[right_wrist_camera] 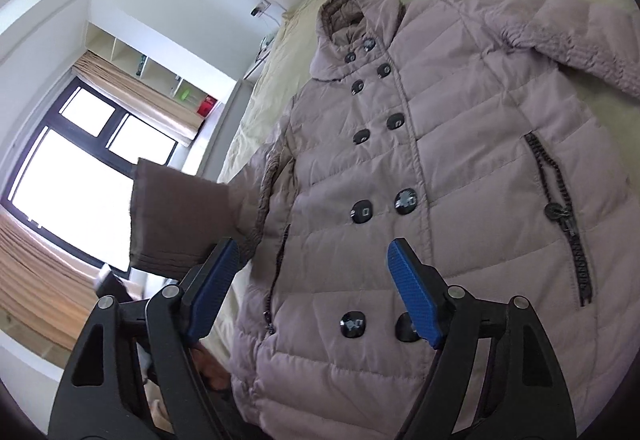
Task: Fold large clothes
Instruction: 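Lay the held sleeve across the coat body and open the left tool, then grasp the other sleeve cuff with the right tool and lift it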
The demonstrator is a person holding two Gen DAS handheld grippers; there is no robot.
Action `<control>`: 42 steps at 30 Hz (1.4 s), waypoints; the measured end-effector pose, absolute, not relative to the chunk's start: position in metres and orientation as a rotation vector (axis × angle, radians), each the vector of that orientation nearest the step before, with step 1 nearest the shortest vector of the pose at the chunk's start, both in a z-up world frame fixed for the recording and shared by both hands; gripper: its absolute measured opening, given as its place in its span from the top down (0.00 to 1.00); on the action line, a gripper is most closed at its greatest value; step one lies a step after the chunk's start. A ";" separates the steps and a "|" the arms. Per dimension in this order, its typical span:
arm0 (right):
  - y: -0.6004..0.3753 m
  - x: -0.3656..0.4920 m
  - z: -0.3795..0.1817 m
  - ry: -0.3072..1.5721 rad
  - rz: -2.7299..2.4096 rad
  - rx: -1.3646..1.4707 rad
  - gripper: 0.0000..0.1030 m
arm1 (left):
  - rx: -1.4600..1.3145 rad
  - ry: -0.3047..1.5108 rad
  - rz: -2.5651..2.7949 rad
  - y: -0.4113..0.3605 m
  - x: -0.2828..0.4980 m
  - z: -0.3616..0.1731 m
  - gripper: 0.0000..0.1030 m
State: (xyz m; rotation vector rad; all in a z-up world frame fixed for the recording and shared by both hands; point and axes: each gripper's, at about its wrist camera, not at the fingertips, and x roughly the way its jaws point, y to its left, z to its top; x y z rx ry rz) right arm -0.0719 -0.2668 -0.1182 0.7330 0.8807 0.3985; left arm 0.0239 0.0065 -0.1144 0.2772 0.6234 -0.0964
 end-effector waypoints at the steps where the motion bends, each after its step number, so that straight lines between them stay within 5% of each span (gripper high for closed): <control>1: -0.266 -0.065 -0.123 0.901 0.437 0.769 0.26 | 0.310 0.625 -0.105 0.000 0.023 -0.119 0.88; 18: -0.211 -0.007 -0.225 1.191 0.609 1.209 0.26 | 0.383 0.621 -0.102 -0.016 0.017 -0.134 0.88; 20: -0.203 0.002 -0.227 1.184 0.624 1.190 0.37 | 0.377 0.625 -0.104 -0.015 0.020 -0.134 0.87; 22: -0.192 0.012 -0.222 1.183 0.673 1.150 0.62 | 0.358 0.628 -0.099 -0.013 0.023 -0.134 0.87; 24: -0.185 0.020 -0.212 1.171 0.686 1.094 0.69 | 0.337 0.634 -0.094 -0.009 0.028 -0.133 0.83; 27: -0.182 0.034 -0.188 1.128 0.697 1.017 0.80 | 0.307 0.627 -0.088 -0.007 0.033 -0.132 0.65; 29: -0.180 0.044 -0.164 1.085 0.709 0.951 0.82 | 0.277 0.612 -0.067 -0.005 0.036 -0.129 0.39; 31: -0.175 0.057 -0.134 1.034 0.728 0.880 0.83 | 0.230 0.592 -0.053 -0.001 0.039 -0.125 0.30; 42: -0.230 0.116 0.078 0.638 0.708 0.663 0.85 | -0.142 0.649 -0.009 0.029 0.153 -0.115 0.29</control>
